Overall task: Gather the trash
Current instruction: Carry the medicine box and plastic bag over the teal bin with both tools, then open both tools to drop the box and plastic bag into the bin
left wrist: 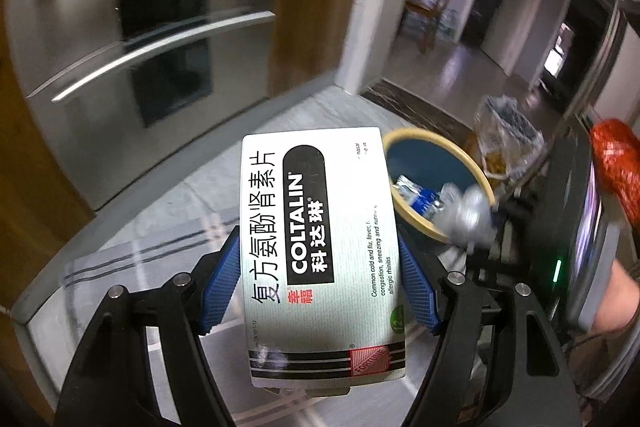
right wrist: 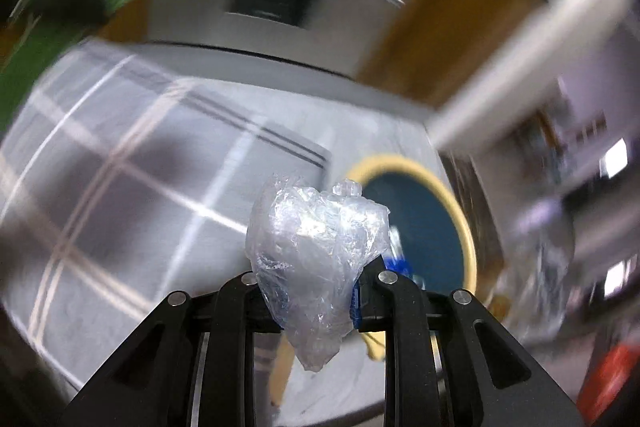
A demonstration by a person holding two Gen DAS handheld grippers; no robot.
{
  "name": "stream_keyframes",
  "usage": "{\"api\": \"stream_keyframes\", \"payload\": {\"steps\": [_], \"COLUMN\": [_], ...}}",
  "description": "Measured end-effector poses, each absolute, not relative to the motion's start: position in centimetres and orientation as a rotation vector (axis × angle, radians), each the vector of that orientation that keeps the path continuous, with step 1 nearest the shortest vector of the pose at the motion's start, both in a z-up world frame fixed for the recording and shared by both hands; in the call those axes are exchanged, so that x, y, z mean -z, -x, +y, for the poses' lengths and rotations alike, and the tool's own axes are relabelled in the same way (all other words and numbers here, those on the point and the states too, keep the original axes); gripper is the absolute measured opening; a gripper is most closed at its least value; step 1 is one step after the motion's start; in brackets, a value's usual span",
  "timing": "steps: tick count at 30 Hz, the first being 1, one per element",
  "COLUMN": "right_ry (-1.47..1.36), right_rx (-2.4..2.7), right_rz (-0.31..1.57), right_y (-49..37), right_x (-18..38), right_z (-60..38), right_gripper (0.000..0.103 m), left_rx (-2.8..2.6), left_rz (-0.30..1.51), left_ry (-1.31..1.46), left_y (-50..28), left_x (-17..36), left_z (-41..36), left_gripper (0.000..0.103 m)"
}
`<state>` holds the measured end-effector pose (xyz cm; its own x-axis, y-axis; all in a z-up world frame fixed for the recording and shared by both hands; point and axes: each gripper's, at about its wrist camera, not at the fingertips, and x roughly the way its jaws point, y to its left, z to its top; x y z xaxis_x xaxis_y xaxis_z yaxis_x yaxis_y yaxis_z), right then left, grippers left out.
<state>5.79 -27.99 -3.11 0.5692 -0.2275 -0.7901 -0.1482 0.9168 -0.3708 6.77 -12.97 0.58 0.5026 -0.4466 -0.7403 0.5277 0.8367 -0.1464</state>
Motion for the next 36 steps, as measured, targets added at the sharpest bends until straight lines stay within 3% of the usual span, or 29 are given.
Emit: {"api": "stream_keyframes", "payload": {"steps": [10, 22, 30, 36], "right_ry": [-0.039, -0.205, -0.22, -0.167], "right_rx": [0.348, 0.497, 0.49, 0.454], "right_rz": [1.063, 1.036, 1.038, 1.029], "right_y": [-7.8, -8.4, -8.8, -8.4], "right_x": [4.2, 5.9, 6.3, 5.4], "right_z": [-42.6, -49.3, -49.8, -48.1], "right_gripper": [0.023, 0.028, 0.055, 0.066], "left_rx": [0.731, 0.857, 0.821, 0.8], "left_rz": [0.923, 0.996, 0.973, 0.96], "left_ry": [-0.192, -0.276, -0.31, -0.243], "left_y": [-9.0, -14.1, -15.2, -13.6], "left_x": [3.0, 7.3, 7.2, 4.2], "left_z": [-24.9, -37.9, -37.9, -33.0], "left_gripper": [0.071, 0.072, 0.082, 0.084]}}
